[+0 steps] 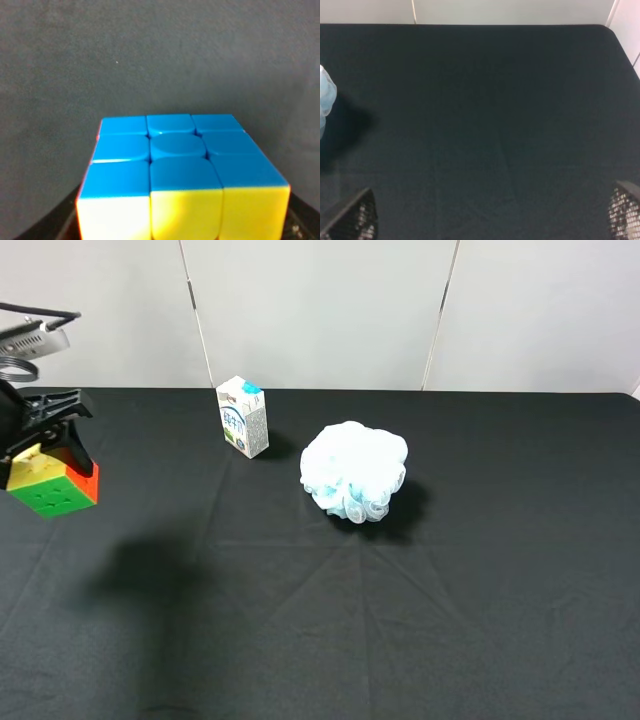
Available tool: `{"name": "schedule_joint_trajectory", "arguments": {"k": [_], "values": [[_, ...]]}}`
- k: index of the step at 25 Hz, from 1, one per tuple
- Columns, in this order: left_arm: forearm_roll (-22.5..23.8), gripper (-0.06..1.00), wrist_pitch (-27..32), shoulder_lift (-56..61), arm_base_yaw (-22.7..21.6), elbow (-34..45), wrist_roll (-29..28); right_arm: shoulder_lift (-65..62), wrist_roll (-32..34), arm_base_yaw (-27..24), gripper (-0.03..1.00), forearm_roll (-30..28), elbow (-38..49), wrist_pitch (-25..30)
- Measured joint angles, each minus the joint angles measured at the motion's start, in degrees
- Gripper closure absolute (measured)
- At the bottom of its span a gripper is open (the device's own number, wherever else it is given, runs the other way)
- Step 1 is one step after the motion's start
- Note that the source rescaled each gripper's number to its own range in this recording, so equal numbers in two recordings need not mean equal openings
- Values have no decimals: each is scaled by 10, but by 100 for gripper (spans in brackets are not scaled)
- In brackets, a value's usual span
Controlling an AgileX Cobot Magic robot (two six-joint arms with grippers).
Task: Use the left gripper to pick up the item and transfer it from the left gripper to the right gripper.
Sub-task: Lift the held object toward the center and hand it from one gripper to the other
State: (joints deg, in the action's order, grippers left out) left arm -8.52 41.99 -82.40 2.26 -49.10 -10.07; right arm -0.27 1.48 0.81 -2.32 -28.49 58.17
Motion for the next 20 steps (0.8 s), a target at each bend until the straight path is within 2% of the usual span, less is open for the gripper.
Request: {"name": "schedule_joint_trajectory", "arguments": {"k": [5, 9, 20], "values": [[-21, 94, 29, 25, 0, 0, 63, 0, 0, 0, -3, 0, 0, 0], [-61, 94, 53, 27, 0, 0, 117, 0, 0, 0, -3, 0, 0, 0], [-206, 94, 67, 27, 1, 0, 291, 0, 0, 0, -3, 0, 0, -1]]}}
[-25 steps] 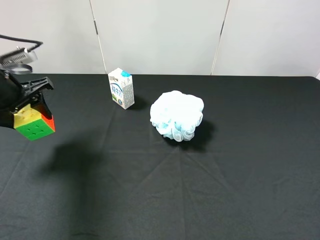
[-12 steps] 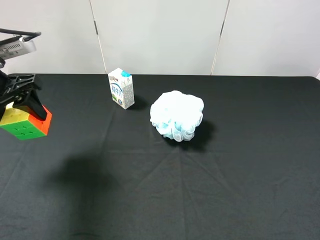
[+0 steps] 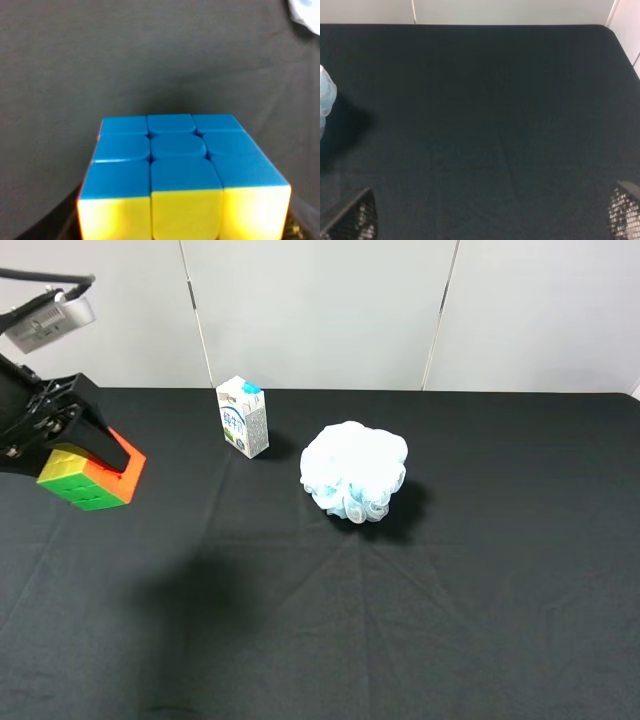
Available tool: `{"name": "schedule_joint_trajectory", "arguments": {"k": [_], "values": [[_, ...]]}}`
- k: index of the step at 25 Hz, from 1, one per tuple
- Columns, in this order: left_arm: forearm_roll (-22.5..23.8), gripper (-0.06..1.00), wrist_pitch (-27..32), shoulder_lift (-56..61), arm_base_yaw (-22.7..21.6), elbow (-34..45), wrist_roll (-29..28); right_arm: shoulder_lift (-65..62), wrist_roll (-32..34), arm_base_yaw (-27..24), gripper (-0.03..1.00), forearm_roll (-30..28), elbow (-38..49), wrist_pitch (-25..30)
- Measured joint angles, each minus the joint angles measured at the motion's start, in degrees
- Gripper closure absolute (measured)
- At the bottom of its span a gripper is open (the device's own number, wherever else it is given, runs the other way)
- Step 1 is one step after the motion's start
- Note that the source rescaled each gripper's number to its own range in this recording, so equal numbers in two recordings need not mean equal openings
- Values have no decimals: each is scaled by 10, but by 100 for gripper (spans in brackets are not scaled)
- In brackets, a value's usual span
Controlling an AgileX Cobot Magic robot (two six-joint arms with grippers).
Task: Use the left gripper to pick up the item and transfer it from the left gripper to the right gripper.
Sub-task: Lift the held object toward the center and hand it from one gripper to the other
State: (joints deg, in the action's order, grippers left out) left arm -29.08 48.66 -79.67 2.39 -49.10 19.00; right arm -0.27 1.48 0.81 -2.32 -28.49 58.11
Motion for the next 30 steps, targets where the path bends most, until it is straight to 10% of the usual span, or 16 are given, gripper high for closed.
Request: {"name": "schedule_joint_trajectory", "arguments": {"k": [19, 30], "values": [[-96, 94, -58, 0, 201, 0, 60, 115, -43, 2, -3, 58, -43, -26], [-296, 94, -57, 0, 218, 0, 176, 333, -165, 205, -3, 173, -61, -161]]}}
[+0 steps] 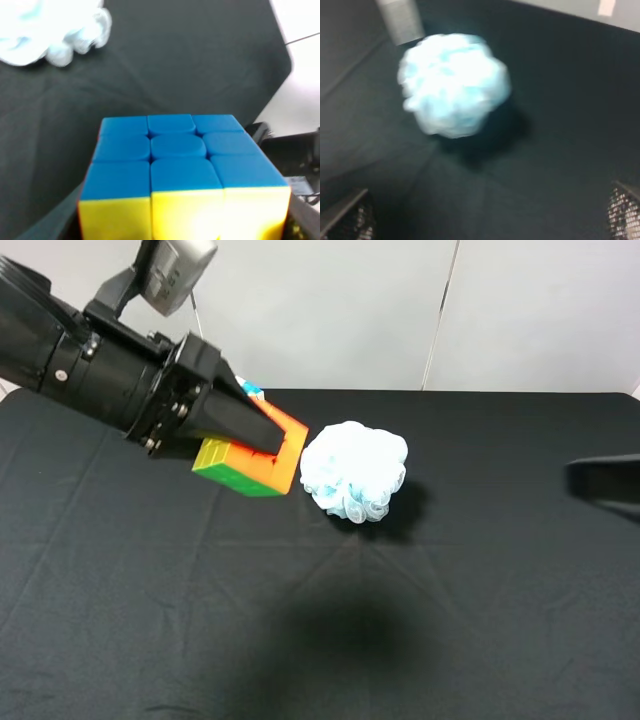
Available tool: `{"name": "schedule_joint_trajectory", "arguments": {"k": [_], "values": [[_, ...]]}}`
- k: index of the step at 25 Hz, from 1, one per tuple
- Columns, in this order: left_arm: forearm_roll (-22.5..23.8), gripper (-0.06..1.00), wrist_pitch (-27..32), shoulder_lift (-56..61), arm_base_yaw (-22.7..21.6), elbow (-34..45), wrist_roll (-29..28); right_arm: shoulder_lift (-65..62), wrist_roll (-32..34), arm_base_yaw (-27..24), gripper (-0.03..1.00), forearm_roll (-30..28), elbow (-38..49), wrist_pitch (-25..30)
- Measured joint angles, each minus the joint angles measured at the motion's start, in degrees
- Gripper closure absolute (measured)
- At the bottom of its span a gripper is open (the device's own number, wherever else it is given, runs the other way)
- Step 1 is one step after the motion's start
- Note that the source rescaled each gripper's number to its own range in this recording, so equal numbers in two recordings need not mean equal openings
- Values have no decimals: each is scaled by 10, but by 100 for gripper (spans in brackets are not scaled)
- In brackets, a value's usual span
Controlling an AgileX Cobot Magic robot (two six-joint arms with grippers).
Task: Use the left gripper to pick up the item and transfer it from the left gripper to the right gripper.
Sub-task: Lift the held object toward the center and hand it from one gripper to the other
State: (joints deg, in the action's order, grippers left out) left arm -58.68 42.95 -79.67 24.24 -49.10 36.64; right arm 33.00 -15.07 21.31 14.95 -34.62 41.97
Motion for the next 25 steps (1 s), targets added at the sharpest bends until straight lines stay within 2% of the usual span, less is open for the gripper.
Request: {"name": "schedule_joint_trajectory", "arguments": {"k": [5, 10, 17, 25], "values": [[-40, 94, 0, 0, 0, 0, 22, 57, -41, 120, -3, -3, -19, -35], [-66, 94, 0, 0, 0, 0, 25, 113, -51, 201, -3, -34, -52, -80], [-71, 94, 0, 0, 0, 0, 26, 197, -79, 273, -3, -64, -85, -147], [-72, 94, 0, 0, 0, 0, 26, 263, -100, 312, -3, -67, -120, -203]]}}
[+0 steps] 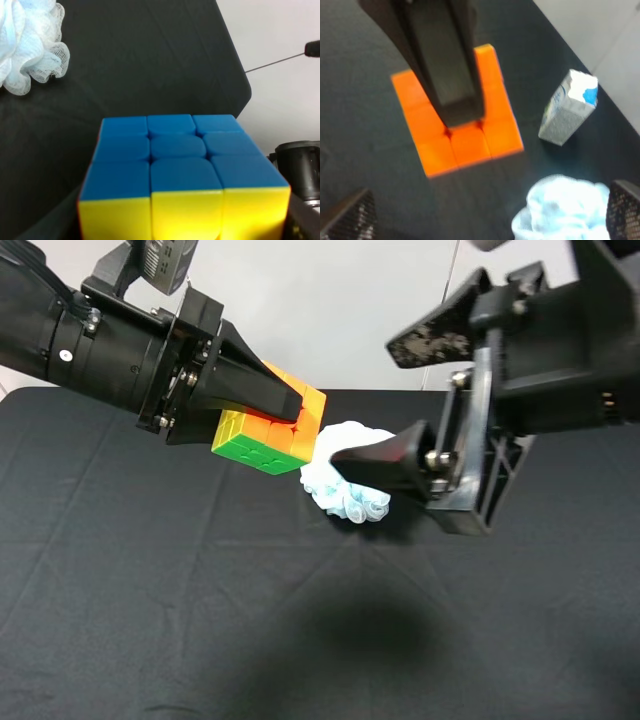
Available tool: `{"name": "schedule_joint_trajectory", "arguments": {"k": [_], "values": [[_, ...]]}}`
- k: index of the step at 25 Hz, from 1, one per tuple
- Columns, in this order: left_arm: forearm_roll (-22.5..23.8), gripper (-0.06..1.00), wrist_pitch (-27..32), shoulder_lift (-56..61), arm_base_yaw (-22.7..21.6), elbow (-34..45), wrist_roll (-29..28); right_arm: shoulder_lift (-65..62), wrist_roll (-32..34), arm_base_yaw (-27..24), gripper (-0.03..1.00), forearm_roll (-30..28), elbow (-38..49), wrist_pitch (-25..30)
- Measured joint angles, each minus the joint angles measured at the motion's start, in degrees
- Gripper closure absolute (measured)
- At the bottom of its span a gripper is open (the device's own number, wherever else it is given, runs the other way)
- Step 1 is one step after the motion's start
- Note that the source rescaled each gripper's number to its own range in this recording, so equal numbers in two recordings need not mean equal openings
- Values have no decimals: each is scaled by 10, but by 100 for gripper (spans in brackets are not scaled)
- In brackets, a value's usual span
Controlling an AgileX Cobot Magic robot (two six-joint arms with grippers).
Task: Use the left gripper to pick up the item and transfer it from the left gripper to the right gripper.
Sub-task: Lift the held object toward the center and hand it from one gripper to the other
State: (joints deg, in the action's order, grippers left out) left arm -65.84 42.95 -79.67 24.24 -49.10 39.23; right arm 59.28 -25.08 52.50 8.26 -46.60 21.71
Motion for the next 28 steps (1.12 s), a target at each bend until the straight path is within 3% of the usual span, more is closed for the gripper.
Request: {"name": "schedule_joint_trajectory", "arguments": {"k": [7, 28], "values": [[0, 94, 0, 0, 0, 0, 0, 56, -8, 38, -3, 0, -19, -35], [0, 94, 0, 0, 0, 0, 0, 187, -10, 38, -3, -2, -31, -150]]}}
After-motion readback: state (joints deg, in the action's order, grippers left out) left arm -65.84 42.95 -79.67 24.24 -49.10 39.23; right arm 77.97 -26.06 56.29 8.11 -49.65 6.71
